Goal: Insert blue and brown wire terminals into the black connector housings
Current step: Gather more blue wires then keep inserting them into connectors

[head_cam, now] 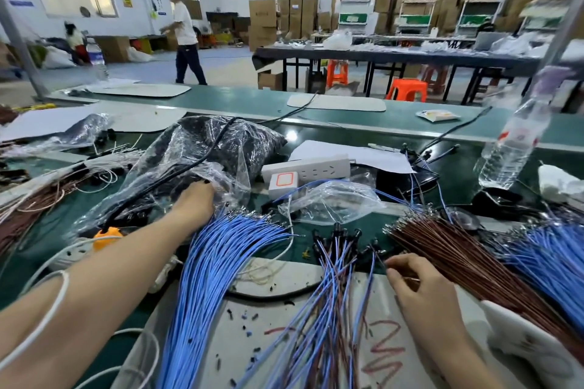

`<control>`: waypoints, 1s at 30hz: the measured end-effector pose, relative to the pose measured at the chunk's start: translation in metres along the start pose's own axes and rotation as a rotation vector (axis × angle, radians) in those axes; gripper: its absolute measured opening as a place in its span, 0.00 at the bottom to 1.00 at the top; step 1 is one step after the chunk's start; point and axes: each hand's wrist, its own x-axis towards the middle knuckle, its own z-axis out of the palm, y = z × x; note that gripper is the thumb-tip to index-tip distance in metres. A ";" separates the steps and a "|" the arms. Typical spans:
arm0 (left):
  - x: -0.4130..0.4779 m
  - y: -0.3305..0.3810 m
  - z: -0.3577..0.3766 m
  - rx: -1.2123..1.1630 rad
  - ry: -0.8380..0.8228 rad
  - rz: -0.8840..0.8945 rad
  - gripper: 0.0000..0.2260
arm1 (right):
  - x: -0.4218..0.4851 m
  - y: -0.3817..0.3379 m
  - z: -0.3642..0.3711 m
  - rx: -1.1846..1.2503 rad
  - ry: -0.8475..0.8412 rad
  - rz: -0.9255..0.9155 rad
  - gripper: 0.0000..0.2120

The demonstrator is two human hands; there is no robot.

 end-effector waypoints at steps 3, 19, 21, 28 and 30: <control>0.001 -0.001 -0.003 0.036 -0.007 0.022 0.07 | -0.001 0.000 -0.002 0.015 -0.004 0.002 0.07; -0.039 0.037 -0.070 0.441 -0.156 0.206 0.06 | -0.004 0.001 -0.002 0.005 -0.018 -0.036 0.08; -0.059 0.062 -0.075 0.445 -0.131 0.301 0.07 | -0.004 -0.002 -0.001 -0.010 -0.023 -0.051 0.09; -0.130 0.153 -0.036 -0.094 -0.257 0.670 0.11 | -0.008 -0.003 0.002 -0.100 -0.016 -0.124 0.07; -0.144 0.166 -0.018 -0.146 -0.233 0.666 0.14 | -0.009 -0.002 0.001 -0.120 -0.010 -0.138 0.06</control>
